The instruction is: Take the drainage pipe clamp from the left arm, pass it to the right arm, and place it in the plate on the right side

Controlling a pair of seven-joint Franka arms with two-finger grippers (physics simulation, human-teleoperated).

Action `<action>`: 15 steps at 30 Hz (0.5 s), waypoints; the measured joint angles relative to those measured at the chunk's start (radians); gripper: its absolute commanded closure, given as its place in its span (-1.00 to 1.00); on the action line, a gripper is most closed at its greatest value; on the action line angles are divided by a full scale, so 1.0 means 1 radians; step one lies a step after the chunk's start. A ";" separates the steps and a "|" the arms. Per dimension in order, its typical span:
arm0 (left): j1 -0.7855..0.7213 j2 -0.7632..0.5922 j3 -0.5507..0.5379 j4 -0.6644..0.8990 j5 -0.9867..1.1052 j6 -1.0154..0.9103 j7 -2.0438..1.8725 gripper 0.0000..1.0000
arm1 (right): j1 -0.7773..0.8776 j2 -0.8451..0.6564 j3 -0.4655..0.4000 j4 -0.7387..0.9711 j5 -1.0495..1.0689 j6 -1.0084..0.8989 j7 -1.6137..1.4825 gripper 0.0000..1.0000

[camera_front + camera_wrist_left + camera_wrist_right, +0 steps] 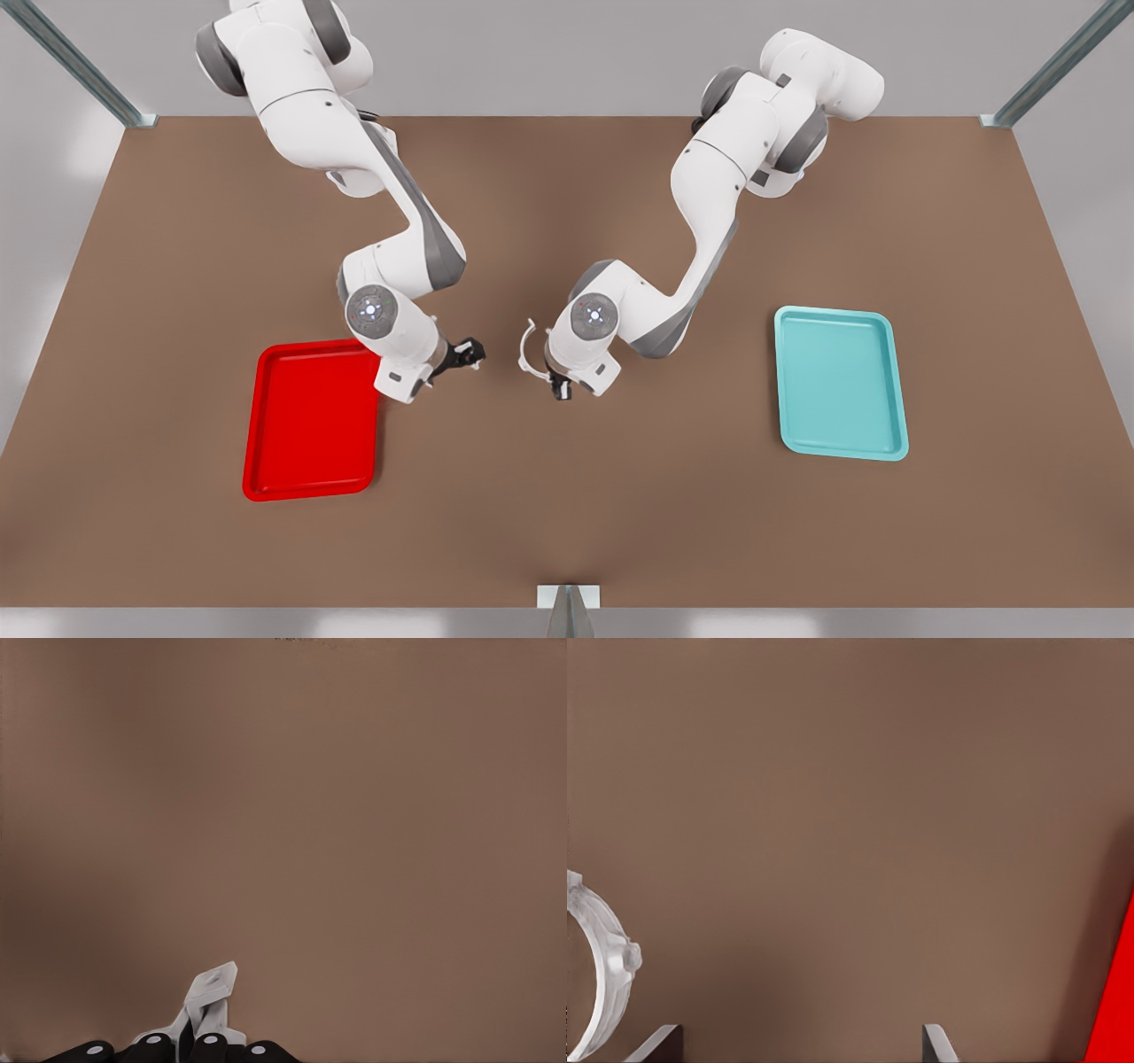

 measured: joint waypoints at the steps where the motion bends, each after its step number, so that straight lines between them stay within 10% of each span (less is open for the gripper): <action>1: -0.001 0.001 0.000 0.004 0.000 -0.001 -0.022 0.57 | 0.016 0.007 0.000 -0.003 0.000 0.027 0.009 -1.00; 15: -0.005 0.011 0.000 0.024 0.000 -0.001 -0.226 0.57 | 0.114 -0.013 0.000 -0.080 -0.007 0.206 0.112 -1.00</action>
